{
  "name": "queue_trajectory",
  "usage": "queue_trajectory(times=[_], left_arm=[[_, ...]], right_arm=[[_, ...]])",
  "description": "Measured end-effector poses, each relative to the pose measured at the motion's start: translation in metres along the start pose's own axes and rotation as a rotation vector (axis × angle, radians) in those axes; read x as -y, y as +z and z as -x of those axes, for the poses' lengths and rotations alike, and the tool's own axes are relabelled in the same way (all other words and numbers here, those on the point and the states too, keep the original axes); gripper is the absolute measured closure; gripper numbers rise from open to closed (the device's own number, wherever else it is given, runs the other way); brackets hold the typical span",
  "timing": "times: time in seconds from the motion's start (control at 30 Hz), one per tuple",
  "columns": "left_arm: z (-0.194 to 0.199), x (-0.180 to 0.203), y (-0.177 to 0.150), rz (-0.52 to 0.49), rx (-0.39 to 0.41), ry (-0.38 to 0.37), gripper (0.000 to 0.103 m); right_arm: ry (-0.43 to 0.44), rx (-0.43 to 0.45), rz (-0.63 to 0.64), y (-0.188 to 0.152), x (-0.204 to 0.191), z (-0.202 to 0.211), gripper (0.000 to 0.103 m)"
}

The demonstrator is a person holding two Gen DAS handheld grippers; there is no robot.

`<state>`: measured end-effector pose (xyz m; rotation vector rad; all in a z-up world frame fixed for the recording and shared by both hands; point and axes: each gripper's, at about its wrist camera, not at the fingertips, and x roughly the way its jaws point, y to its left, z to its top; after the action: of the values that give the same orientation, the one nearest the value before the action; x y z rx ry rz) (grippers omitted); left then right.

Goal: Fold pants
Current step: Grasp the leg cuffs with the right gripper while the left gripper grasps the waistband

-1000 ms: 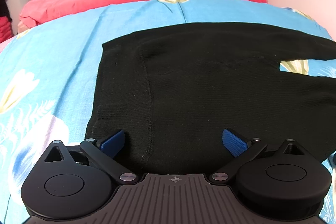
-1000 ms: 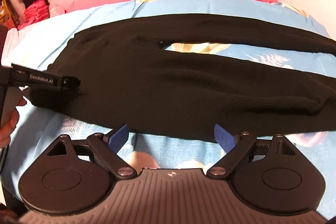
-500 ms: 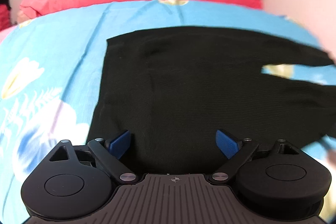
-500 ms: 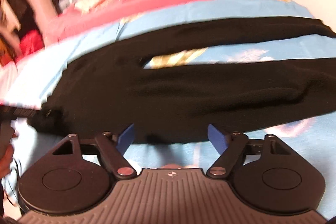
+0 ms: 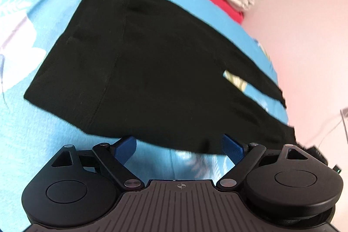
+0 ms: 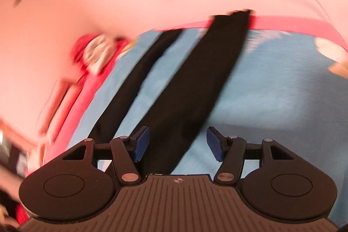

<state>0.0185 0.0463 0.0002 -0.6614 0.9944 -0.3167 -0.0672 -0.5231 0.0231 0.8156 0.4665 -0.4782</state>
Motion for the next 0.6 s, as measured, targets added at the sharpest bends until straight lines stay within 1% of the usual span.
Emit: queue_trajectory(times=[0.07,0.2,0.23,0.27,0.3,0.33,0.37,0.4,0.43,0.47,0.57,0.6], left_arm=[[-0.001,-0.001,0.0,0.023,0.029,-0.002,0.0],[-0.002,-0.007,-0.002,0.062,0.103,-0.018,0.0],[-0.001,-0.008,-0.002,0.072,0.119,-0.021,0.0],[0.0,-0.008,-0.002,0.082,0.135,-0.024,0.0],[0.0,-0.009,-0.002,0.091,0.149,-0.024,0.0],[0.0,-0.009,-0.002,0.097,0.163,-0.016,0.0],[0.001,-0.01,-0.001,0.1,0.175,-0.004,0.0],[0.002,-0.011,-0.001,0.103,0.184,0.012,0.0],[0.002,-0.011,-0.001,0.105,0.19,0.026,0.0],[0.003,-0.012,0.0,0.106,0.197,0.04,0.0],[0.002,-0.01,0.001,0.091,0.207,0.087,0.0],[0.002,-0.009,0.001,0.083,0.21,0.097,0.003]], right_arm=[[-0.006,0.005,-0.041,0.008,0.013,-0.007,0.041],[0.047,0.02,-0.081,0.02,0.023,-0.023,0.042],[0.055,0.027,-0.087,0.022,0.024,-0.028,0.046],[0.058,0.032,-0.086,0.026,0.028,-0.032,0.056],[0.053,0.03,-0.079,0.026,0.029,-0.036,0.06],[0.047,0.031,-0.073,0.027,0.028,-0.041,0.069],[0.047,0.039,-0.061,0.026,0.029,-0.043,0.074],[0.049,0.043,-0.051,0.026,0.031,-0.042,0.077],[0.049,0.046,-0.047,0.024,0.031,-0.04,0.084],[0.049,0.048,-0.049,0.024,0.033,-0.04,0.087],[0.075,0.048,-0.06,0.024,0.038,-0.039,0.087],[0.075,0.049,-0.05,0.024,0.038,-0.039,0.088]])
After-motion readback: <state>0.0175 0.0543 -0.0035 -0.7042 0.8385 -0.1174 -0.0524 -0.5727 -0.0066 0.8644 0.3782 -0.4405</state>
